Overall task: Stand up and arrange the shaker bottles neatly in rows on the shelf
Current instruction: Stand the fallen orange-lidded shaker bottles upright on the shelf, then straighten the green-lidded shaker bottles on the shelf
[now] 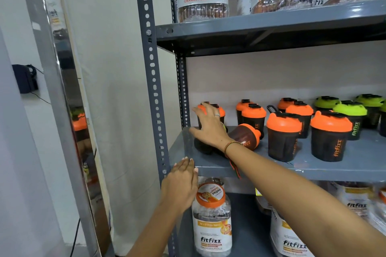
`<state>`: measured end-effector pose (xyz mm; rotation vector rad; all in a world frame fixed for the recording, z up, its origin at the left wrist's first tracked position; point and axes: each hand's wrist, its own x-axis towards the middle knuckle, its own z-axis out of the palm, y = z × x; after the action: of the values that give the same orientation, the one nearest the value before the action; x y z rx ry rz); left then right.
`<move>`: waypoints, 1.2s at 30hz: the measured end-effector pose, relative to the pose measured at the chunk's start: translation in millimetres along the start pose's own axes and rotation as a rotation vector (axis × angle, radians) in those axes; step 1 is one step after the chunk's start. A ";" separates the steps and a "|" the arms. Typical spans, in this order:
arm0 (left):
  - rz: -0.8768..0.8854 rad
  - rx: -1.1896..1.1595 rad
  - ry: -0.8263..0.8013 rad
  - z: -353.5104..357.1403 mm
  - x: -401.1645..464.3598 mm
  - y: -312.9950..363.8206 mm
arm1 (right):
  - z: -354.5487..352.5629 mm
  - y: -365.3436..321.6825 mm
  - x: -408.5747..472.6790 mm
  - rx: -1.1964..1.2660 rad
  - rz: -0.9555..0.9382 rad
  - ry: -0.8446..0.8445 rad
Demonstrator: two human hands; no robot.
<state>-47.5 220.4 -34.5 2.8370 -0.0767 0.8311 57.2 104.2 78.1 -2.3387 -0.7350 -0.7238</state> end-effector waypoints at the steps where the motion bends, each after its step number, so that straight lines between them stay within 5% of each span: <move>1: 0.000 0.000 -0.004 0.5 0.2 -0.5 | 3.0 3.1 1.1 -0.029 0.018 -0.045; 6: 0.003 0.000 -0.002 1.1 0.7 -1.8 | 5.7 13.3 5.5 -0.137 0.064 -0.118; 12: -0.003 0.004 -0.010 5.7 3.3 -4.4 | -17.0 25.7 21.6 -0.577 0.315 -0.306; 18: -0.020 0.005 -0.029 5.6 3.7 -4.3 | -7.6 29.0 29.4 -0.323 0.476 -0.477; 26: -0.003 0.044 -0.047 3.2 6.0 -3.9 | -0.1 20.3 19.4 -0.059 0.477 -0.330; 36: 0.067 0.026 -0.035 -1.6 29.3 26.9 | -60.5 9.9 -7.2 0.106 0.302 0.047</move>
<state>-26.4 194.4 -13.0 2.8879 -0.1675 0.8018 39.3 55.5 111.6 -2.2600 -0.3771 -0.5884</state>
